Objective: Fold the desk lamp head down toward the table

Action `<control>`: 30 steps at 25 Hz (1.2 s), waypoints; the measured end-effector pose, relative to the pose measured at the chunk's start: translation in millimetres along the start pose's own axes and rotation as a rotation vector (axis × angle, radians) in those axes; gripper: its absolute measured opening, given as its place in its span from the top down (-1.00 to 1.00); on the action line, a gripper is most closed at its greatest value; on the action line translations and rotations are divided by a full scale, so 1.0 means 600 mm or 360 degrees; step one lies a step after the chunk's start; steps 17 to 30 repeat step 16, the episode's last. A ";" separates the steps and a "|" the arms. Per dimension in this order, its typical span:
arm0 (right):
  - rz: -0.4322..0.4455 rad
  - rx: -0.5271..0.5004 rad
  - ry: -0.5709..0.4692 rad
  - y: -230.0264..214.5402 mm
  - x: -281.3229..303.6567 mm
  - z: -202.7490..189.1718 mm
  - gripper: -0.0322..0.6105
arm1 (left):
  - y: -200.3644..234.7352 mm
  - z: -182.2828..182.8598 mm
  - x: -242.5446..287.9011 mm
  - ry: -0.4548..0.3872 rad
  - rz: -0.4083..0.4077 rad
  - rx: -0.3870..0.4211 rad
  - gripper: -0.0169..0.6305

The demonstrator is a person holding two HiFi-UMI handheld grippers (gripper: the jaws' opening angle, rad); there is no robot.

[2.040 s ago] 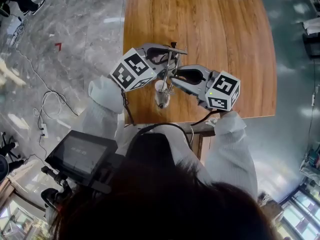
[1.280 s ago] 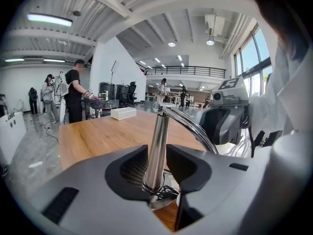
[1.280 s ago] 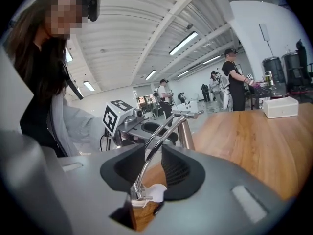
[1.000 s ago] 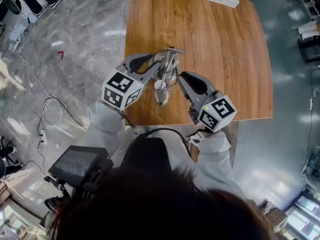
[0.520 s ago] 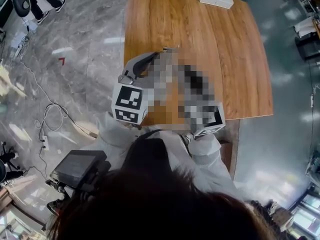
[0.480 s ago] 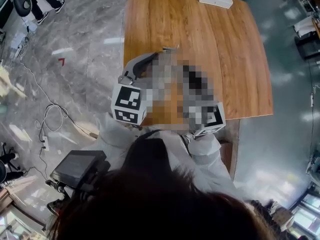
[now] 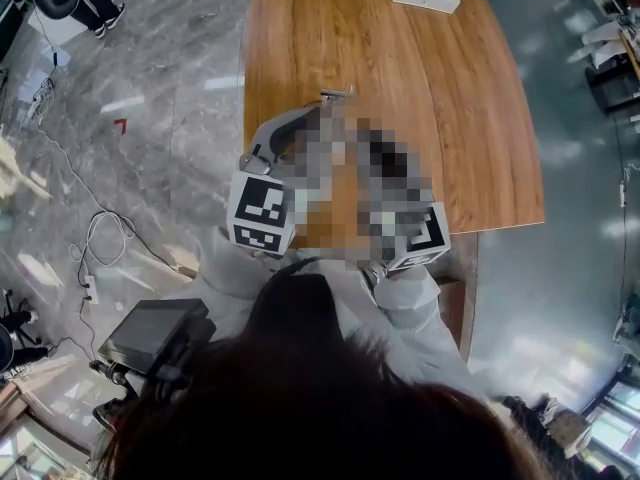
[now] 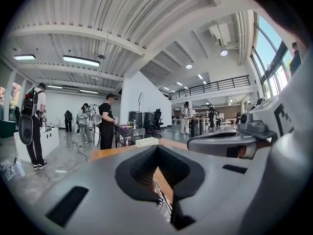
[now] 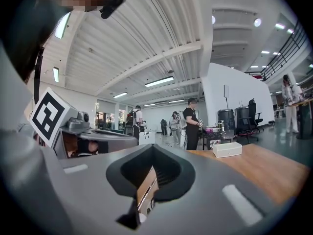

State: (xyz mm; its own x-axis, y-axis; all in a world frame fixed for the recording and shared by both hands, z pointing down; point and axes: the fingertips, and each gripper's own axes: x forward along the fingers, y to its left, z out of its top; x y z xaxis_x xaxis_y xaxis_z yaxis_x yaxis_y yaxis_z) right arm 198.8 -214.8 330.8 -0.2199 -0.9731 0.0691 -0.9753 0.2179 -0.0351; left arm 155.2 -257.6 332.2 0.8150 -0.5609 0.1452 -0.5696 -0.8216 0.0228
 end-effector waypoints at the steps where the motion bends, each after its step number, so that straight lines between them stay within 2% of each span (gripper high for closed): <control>1: 0.0001 0.0000 0.0001 0.000 0.000 0.000 0.90 | 0.001 0.001 0.000 -0.0001 0.0002 -0.0001 0.94; 30: 0.0004 0.0024 0.0005 0.000 0.006 -0.002 0.90 | 0.007 0.002 -0.002 0.0011 0.0010 0.0016 0.94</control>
